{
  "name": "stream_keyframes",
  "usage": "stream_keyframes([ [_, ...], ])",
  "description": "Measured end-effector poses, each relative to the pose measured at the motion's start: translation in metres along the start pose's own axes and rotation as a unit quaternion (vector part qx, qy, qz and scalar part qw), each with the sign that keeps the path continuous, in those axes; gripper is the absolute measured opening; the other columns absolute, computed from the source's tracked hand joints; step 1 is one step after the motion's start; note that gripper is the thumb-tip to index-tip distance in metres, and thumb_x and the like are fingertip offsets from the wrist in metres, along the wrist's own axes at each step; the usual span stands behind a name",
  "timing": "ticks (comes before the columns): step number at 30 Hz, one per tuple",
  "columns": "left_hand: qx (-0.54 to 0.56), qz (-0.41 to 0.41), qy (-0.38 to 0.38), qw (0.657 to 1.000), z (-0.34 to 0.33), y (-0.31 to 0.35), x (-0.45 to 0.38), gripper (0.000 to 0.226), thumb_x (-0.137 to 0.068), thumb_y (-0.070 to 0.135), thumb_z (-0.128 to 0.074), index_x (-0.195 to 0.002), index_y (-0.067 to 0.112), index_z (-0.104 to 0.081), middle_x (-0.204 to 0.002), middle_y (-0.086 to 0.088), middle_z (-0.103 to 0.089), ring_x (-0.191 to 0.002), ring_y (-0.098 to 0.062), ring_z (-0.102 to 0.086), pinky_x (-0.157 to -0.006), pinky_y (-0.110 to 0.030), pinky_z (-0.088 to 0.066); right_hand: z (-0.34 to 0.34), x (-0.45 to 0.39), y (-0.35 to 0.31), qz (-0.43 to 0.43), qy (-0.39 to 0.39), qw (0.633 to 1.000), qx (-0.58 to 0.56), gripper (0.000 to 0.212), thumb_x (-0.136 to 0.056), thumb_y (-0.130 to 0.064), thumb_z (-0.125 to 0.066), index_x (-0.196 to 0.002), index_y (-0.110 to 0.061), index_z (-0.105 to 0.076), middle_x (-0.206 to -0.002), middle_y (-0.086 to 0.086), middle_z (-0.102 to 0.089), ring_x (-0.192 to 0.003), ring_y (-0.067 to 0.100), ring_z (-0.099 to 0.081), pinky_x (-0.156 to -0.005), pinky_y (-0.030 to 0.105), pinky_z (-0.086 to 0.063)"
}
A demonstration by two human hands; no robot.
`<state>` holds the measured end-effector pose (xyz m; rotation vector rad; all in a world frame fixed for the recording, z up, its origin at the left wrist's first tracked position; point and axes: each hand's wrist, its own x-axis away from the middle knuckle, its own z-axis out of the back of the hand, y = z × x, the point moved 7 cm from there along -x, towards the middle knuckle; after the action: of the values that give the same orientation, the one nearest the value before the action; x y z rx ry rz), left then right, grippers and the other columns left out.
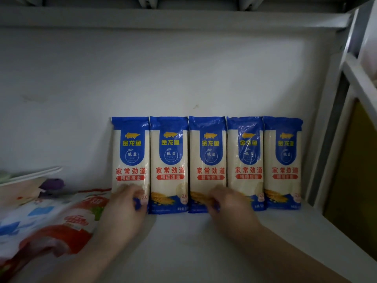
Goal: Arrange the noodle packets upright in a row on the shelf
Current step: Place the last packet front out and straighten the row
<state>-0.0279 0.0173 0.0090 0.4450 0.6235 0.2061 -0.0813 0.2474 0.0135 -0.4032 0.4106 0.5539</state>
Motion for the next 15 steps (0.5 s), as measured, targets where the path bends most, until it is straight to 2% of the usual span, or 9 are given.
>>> stream_keyframes([
  [1,0.07,0.051,0.038,0.995,0.014,-0.011,-0.006,0.03,-0.081,0.011,-0.069,-0.11,0.016,-0.059,-0.105,-0.001,-0.061,-0.084,-0.012,-0.056,-0.072,-0.026,-0.046,0.026,0.006,0.018,-0.067,0.059,0.993,-0.071,0.007,-0.092,-0.018,-0.055,-0.094,-0.023,-0.058,-0.094,-0.007,-0.059,-0.083,0.009,-0.055,-0.073,0.021,-0.045],
  [3,0.145,0.135,0.07,0.978,0.033,-0.03,-0.02,0.038,-0.081,0.003,-0.068,-0.117,0.006,-0.057,-0.106,-0.005,-0.061,-0.09,-0.021,-0.058,-0.076,-0.035,-0.047,0.066,0.022,0.071,-0.219,0.165,0.937,-0.217,0.018,-0.089,-0.009,-0.059,-0.084,-0.024,-0.051,-0.086,-0.009,-0.056,-0.077,0.005,-0.054,-0.065,0.024,-0.044],
  [4,0.145,0.161,0.063,0.974,0.038,-0.037,-0.027,0.04,-0.081,0.001,-0.067,-0.119,0.002,-0.055,-0.106,-0.005,-0.059,-0.095,-0.026,-0.058,-0.079,-0.038,-0.045,0.08,0.031,0.098,-0.274,0.207,0.899,-0.271,0.021,-0.088,-0.004,-0.06,-0.085,-0.023,-0.052,-0.089,-0.007,-0.058,-0.081,0.01,-0.057,-0.067,0.027,-0.046],
  [5,0.133,0.177,0.048,0.974,0.04,-0.044,-0.033,0.043,-0.082,0.0,-0.066,-0.123,0.0,-0.054,-0.11,-0.007,-0.06,-0.102,-0.031,-0.059,-0.084,-0.039,-0.044,0.089,0.039,0.125,-0.32,0.229,0.875,-0.282,0.02,-0.087,-0.002,-0.061,-0.094,-0.019,-0.056,-0.097,-0.001,-0.062,-0.09,0.02,-0.061,-0.07,0.033,-0.049],
  [6,0.121,0.19,0.022,0.974,0.04,-0.05,-0.038,0.045,-0.083,0.002,-0.065,-0.126,0.0,-0.053,-0.117,-0.011,-0.062,-0.108,-0.033,-0.058,-0.088,-0.04,-0.044,0.093,0.047,0.148,-0.373,0.227,0.86,-0.262,0.028,-0.086,-0.002,-0.063,-0.111,-0.012,-0.056,-0.111,0.009,-0.062,-0.102,0.03,-0.06,-0.074,0.038,-0.049],
  [7,0.117,0.195,-0.016,0.974,0.035,-0.054,-0.041,0.043,-0.084,0.003,-0.064,-0.126,0.002,-0.054,-0.12,-0.014,-0.063,-0.109,-0.032,-0.058,-0.087,-0.039,-0.044,0.089,0.055,0.169,-0.424,0.197,0.851,-0.24,0.045,-0.086,-0.004,-0.065,-0.128,-0.007,-0.048,-0.124,0.016,-0.058,-0.112,0.035,-0.057,-0.079,0.041,-0.048],
  [8,0.115,0.195,-0.06,0.972,0.027,-0.054,-0.041,0.038,-0.085,0.004,-0.062,-0.123,0.004,-0.057,-0.12,-0.014,-0.064,-0.106,-0.029,-0.06,-0.083,-0.037,-0.045,0.081,0.06,0.184,-0.454,0.157,0.849,-0.222,0.056,-0.086,-0.005,-0.065,-0.137,-0.004,-0.041,-0.132,0.02,-0.053,-0.117,0.038,-0.053,-0.082,0.042,-0.048],
  [10,0.107,0.188,-0.114,0.97,0.014,-0.057,-0.041,0.031,-0.087,0.004,-0.06,-0.117,0.007,-0.061,-0.117,-0.013,-0.067,-0.1,-0.025,-0.061,-0.075,-0.032,-0.043,0.064,0.063,0.2,-0.471,0.094,0.853,-0.204,0.059,-0.087,-0.006,-0.064,-0.14,-0.002,-0.039,-0.134,0.022,-0.052,-0.117,0.039,-0.053,-0.087,0.045,-0.048],
  [15,0.113,0.197,-0.108,0.968,0.004,-0.062,-0.046,0.023,-0.087,0.004,-0.06,-0.11,0.005,-0.064,-0.111,-0.016,-0.068,-0.086,-0.019,-0.057,-0.068,-0.028,-0.042,0.055,0.049,0.199,-0.443,0.064,0.874,-0.19,0.057,-0.082,-0.003,-0.067,-0.135,-0.003,-0.046,-0.128,0.022,-0.058,-0.112,0.038,-0.056,-0.09,0.045,-0.048],
])
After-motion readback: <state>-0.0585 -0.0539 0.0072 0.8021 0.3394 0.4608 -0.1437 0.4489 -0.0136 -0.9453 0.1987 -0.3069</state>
